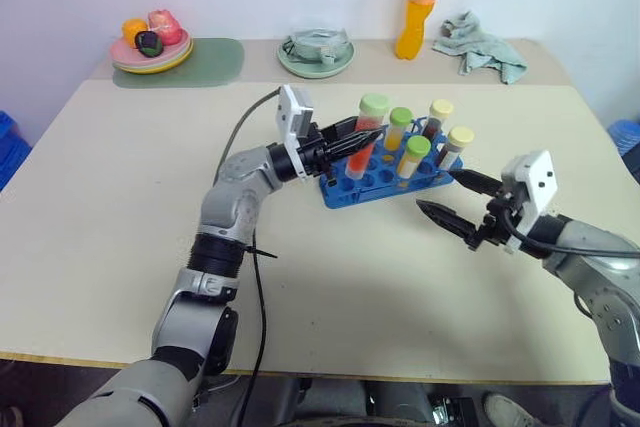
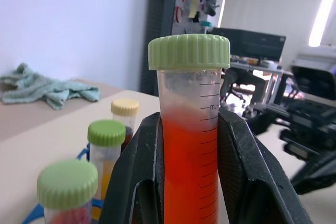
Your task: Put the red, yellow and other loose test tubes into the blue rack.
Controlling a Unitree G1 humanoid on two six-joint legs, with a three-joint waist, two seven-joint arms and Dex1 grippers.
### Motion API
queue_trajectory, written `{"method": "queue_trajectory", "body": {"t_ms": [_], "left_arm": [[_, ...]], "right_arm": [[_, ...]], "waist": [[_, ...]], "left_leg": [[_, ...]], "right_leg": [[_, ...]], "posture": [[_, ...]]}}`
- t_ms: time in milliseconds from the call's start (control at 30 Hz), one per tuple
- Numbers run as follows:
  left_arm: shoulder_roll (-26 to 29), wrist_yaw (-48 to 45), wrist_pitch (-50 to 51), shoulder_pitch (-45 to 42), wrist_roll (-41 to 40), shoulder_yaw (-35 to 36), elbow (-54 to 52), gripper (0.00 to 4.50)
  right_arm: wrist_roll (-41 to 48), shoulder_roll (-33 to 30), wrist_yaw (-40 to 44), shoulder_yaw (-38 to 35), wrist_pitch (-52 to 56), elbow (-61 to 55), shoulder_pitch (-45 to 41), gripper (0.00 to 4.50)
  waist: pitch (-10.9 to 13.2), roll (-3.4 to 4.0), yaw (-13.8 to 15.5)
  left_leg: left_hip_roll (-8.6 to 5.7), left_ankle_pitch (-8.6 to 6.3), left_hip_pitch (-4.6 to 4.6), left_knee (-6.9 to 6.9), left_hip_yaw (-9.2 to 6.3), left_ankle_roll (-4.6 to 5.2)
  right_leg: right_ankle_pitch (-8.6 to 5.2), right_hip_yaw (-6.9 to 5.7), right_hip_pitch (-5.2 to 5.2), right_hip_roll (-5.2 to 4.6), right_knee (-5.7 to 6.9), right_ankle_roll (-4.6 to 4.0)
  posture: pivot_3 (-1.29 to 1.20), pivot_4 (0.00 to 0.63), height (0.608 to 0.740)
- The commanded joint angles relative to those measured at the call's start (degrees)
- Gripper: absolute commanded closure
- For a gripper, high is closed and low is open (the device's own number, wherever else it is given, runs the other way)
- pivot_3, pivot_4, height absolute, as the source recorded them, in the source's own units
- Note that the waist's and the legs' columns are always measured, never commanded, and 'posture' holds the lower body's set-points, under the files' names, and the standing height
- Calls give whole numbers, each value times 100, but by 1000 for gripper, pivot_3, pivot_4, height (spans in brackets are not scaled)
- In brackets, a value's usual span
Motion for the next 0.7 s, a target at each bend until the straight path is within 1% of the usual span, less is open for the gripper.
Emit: {"method": "queue_trajectory", "body": {"t_ms": [33, 300, 467, 700], "left_arm": [[-96, -123, -299, -227, 33, 7, 335, 3750], [-219, -253, -840, -391, 278, 18, 1232, 3750], [-373, -93, -1462, -515, 631, -26, 1868, 3750], [-607, 42, -2065, -685, 910, -9, 2594, 3750]], "right_arm": [[45, 68, -185, -292, -16, -451, 329, 173], [44, 230, -422, -365, -88, -664, 637, 173], [33, 272, -507, -407, -125, -738, 763, 173], [-3, 283, -549, -407, -205, -720, 843, 173]], "waist": [[1, -1, -1], [1, -1, -8], [1, -2, 2], [1, -2, -10]], "left_leg": [[-1, 0, 0, 1, 0, 0], [0, 0, 0, 2, 1, 2], [-1, -1, 0, 3, 0, 3], [0, -1, 0, 4, 1, 3]], "right_leg": [[0, 0, 0, 0, -1, 0], [0, 0, 0, 2, 1, 2], [1, -1, 3, 1, -1, 3], [2, -2, 3, 3, 0, 6]], "posture": [[0, 150, 739], [0, 150, 739], [0, 150, 739], [0, 150, 739]]}}
